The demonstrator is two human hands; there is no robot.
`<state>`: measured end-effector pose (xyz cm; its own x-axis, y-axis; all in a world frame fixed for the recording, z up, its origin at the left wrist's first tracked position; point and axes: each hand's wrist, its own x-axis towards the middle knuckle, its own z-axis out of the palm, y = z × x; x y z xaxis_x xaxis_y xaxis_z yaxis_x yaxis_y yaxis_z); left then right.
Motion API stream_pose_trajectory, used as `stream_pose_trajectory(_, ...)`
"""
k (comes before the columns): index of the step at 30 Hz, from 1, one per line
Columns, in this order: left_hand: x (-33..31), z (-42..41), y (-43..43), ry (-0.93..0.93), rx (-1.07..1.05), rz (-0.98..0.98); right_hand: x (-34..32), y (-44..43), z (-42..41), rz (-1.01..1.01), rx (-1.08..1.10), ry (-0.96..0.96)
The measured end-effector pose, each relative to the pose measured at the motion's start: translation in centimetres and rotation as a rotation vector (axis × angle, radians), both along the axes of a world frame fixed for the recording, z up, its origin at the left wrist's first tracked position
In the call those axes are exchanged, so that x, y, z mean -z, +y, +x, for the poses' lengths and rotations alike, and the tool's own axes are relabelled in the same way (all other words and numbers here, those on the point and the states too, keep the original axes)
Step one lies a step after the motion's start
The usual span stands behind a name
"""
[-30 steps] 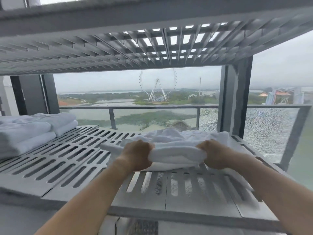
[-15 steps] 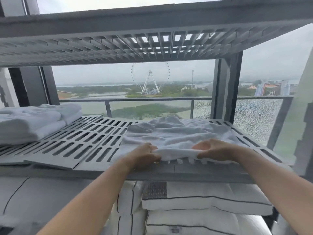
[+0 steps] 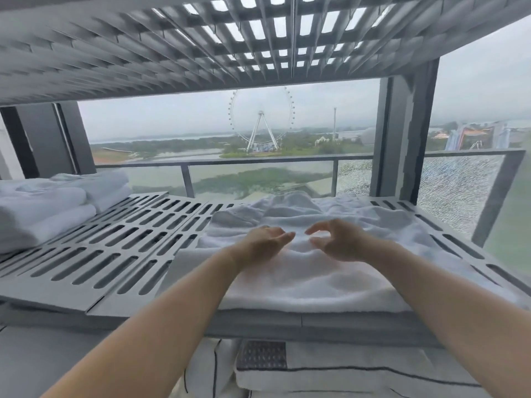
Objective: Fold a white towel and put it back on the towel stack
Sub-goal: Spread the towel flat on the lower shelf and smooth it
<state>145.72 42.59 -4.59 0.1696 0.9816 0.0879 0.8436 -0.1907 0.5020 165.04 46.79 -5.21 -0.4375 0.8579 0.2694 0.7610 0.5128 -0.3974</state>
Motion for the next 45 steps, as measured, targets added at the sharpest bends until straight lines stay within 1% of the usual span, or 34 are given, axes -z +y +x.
stream_pose_trajectory(2,0.0,0.3,2.4,0.110,0.013,-0.023,-0.1,2.4,-0.4,0.049,-0.001,-0.091)
stream_pose_trajectory(4,0.1,0.5,4.6,0.214,0.022,-0.016,-0.2,4.8,-0.6,0.046,0.000,-0.175)
stream_pose_trajectory(8,0.4,1.0,9.0,0.272,0.020,-0.004,-0.6,9.6,-0.8,0.070,-0.026,-0.254)
stream_pose_trajectory(10,0.9,1.1,10.7,0.280,0.006,0.019,0.1,11.3,-0.7,0.041,-0.029,-0.276)
stream_pose_trajectory(11,1.3,1.0,11.3,0.291,-0.010,0.044,0.8,11.9,-0.7,0.020,-0.022,-0.327)
stream_pose_trajectory(13,2.3,0.8,11.9,0.341,-0.028,0.056,1.9,12.4,-0.5,-0.033,-0.004,-0.446)
stream_pose_trajectory(16,3.2,0.4,11.8,0.429,-0.008,-0.005,2.2,12.0,0.0,-0.106,-0.044,-0.518)
stream_pose_trajectory(19,3.6,0.1,10.8,0.474,0.045,-0.043,1.4,10.8,0.6,-0.116,-0.085,-0.623)
stream_pose_trajectory(20,3.5,-0.1,10.6,0.485,0.052,-0.063,1.0,10.5,0.7,-0.092,-0.091,-0.629)
stream_pose_trajectory(21,3.4,-0.1,10.6,0.489,0.048,-0.079,0.4,10.5,0.6,-0.056,-0.089,-0.595)
stream_pose_trajectory(24,2.6,0.4,12.0,0.441,0.025,-0.056,-1.1,11.8,-0.2,0.108,-0.045,-0.393)
stream_pose_trajectory(25,2.4,0.9,12.7,0.409,0.020,-0.034,-1.1,12.6,-0.4,0.133,-0.054,-0.353)
stream_pose_trajectory(27,2.4,2.2,14.0,0.361,-0.013,0.008,-0.6,14.1,-0.7,0.061,-0.104,-0.335)
stream_pose_trajectory(30,2.3,2.8,15.5,0.382,-0.066,0.043,1.1,15.4,-0.3,-0.107,-0.087,-0.392)
stream_pose_trajectory(34,2.4,0.4,16.5,0.279,-0.036,0.015,2.1,15.8,1.1,-0.180,-0.036,-0.508)
stream_pose_trajectory(37,3.1,-1.0,16.9,0.311,-0.007,0.054,1.7,16.1,1.5,-0.224,-0.028,-0.537)
stream_pose_trajectory(40,2.5,-0.3,18.4,0.368,-0.027,0.130,0.9,17.7,0.2,-0.225,-0.066,-0.514)
stream_pose_trajectory(43,1.0,1.4,21.3,0.494,-0.066,0.208,0.5,20.5,-0.7,-0.160,-0.159,-0.445)
stream_pose_trajectory(45,0.0,2.2,23.6,0.550,-0.074,0.196,1.0,22.1,-0.5,-0.071,-0.220,-0.358)
